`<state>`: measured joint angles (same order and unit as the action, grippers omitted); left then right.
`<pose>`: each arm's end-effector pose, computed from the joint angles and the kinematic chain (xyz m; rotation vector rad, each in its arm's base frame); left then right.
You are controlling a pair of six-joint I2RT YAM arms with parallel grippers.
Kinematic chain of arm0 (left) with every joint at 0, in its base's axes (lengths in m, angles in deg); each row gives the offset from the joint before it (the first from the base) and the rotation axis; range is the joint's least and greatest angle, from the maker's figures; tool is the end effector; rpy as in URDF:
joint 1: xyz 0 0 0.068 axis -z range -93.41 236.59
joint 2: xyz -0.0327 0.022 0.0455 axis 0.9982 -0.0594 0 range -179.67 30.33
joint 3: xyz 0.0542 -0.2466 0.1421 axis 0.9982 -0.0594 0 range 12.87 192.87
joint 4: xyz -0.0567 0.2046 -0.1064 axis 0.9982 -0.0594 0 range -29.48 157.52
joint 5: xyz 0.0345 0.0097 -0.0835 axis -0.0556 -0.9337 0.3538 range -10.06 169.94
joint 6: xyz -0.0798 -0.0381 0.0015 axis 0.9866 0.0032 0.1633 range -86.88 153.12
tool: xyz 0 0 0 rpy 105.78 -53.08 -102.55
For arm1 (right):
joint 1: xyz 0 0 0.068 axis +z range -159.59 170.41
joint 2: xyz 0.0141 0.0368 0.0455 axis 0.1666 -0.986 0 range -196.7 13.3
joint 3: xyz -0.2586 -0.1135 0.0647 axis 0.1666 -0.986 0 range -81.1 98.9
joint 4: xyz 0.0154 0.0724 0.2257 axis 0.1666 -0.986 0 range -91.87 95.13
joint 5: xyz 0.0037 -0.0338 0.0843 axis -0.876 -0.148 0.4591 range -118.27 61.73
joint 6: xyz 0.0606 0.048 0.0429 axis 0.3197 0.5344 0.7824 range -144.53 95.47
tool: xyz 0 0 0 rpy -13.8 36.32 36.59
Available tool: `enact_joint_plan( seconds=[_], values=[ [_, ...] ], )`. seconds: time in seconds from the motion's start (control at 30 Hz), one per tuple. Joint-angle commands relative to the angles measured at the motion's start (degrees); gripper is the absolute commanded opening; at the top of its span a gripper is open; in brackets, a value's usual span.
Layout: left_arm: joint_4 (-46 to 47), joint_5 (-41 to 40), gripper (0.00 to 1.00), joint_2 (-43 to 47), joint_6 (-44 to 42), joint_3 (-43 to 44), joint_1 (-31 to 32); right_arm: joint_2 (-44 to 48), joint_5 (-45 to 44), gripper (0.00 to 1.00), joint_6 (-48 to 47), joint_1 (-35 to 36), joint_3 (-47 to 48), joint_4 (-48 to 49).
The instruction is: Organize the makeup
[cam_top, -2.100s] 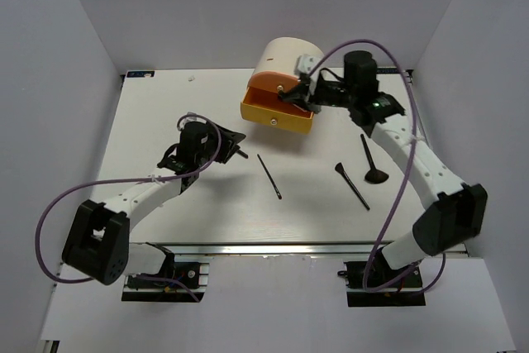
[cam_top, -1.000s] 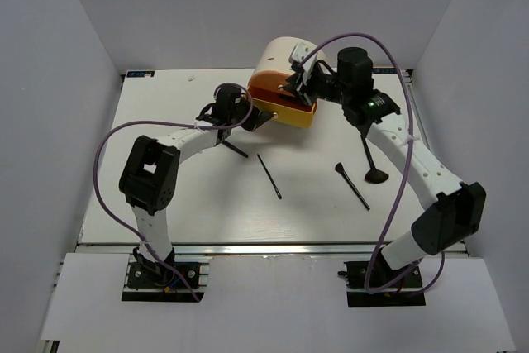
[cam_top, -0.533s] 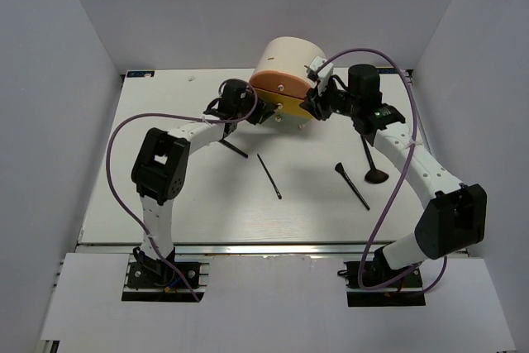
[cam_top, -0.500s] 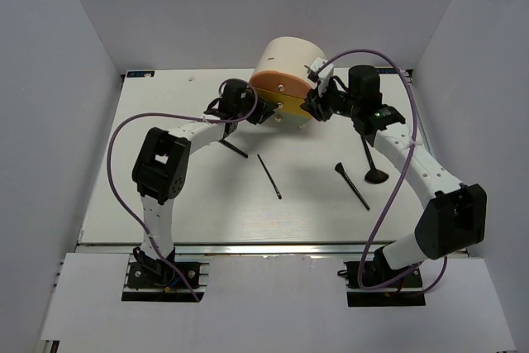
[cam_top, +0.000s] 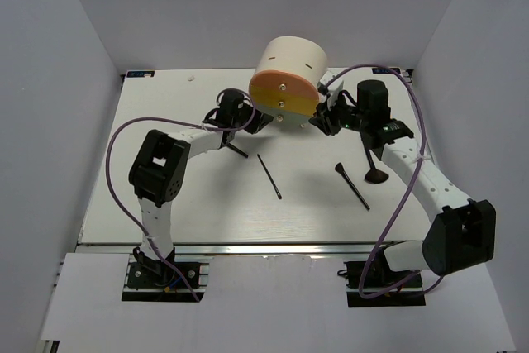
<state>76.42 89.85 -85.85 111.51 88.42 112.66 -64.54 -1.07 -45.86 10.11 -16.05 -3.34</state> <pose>0.4238 -0.2223 0.1892 -0.9482 2.1912 -1.1771 0.2910 0.1423 0.3464 -0.9591 1.6673 0.4408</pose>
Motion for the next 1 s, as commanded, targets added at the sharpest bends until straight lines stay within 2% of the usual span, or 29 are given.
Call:
enact_joint_plan(
  seconds=[0.0,0.1,0.13,0.27,0.97],
  values=[
    [3.0,0.5,0.15,4.9,-1.2,-2.7,0.3,2.1,0.9,0.34,0.8,-1.1,-1.5,0.8],
    [3.9,2.6,0.22,2.1,-1.6,-1.1,0.4,2.4,1.1,0.34,0.8,-1.9,-2.2,0.6],
    [4.3,3.0,0.30,1.3,-1.6,-0.4,0.4,2.6,1.1,0.34,0.8,-2.1,-2.6,0.5],
    [4.1,4.1,0.41,-2.9,-2.1,3.5,0.5,2.9,0.9,0.34,0.7,-2.8,-3.3,0.6],
    [9.4,4.7,0.47,-9.5,0.6,5.7,0.9,2.8,1.5,0.35,0.8,-4.7,-3.9,0.5]
  ],
)
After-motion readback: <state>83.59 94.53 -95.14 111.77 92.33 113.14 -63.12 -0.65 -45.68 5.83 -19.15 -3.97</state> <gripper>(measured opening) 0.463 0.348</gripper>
